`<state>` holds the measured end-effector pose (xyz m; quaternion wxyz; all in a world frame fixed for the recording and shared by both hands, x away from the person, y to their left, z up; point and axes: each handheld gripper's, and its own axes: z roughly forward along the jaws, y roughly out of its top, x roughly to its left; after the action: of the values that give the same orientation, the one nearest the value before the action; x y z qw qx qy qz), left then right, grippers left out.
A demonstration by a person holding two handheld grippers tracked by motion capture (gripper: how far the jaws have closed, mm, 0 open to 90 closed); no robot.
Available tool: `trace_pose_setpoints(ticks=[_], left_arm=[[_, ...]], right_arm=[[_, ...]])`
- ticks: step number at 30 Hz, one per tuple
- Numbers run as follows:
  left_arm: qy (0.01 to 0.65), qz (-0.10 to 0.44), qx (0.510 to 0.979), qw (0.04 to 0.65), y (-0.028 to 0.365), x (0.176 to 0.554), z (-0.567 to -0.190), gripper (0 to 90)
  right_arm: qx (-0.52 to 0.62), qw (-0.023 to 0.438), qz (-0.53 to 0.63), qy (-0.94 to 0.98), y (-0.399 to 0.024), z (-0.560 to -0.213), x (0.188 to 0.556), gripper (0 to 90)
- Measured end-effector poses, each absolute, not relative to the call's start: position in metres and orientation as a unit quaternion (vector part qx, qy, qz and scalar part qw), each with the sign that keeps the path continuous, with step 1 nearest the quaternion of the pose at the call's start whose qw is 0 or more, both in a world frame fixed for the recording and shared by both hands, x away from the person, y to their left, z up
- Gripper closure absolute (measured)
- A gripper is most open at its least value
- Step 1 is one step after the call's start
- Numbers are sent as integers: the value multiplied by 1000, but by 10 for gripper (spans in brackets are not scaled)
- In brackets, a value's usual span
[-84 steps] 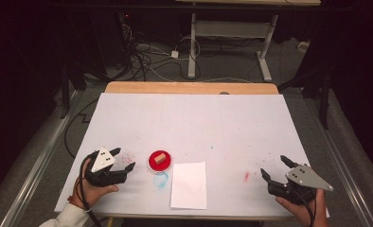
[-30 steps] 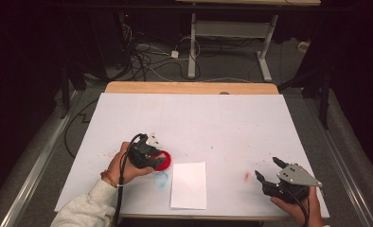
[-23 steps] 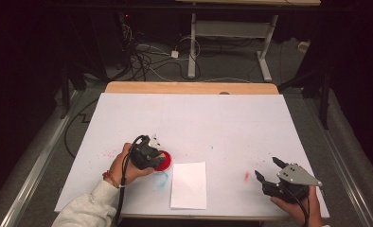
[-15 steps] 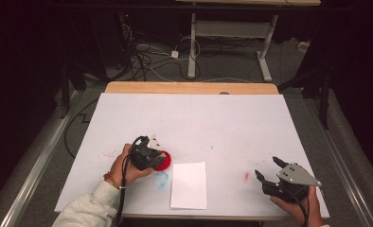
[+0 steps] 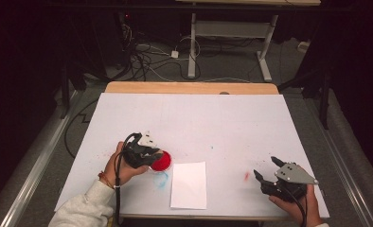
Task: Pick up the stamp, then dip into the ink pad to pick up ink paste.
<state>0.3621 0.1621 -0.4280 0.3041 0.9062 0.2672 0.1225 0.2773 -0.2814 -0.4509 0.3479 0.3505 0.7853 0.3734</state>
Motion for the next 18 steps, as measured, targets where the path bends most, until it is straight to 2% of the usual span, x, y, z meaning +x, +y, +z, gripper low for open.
trace_pose_setpoints(ticks=[18], left_arm=[[256, 143, 893, 342, 174, 340, -389, 736]], right_arm=[[354, 345, 379, 783, -283, -450, 276, 275]])
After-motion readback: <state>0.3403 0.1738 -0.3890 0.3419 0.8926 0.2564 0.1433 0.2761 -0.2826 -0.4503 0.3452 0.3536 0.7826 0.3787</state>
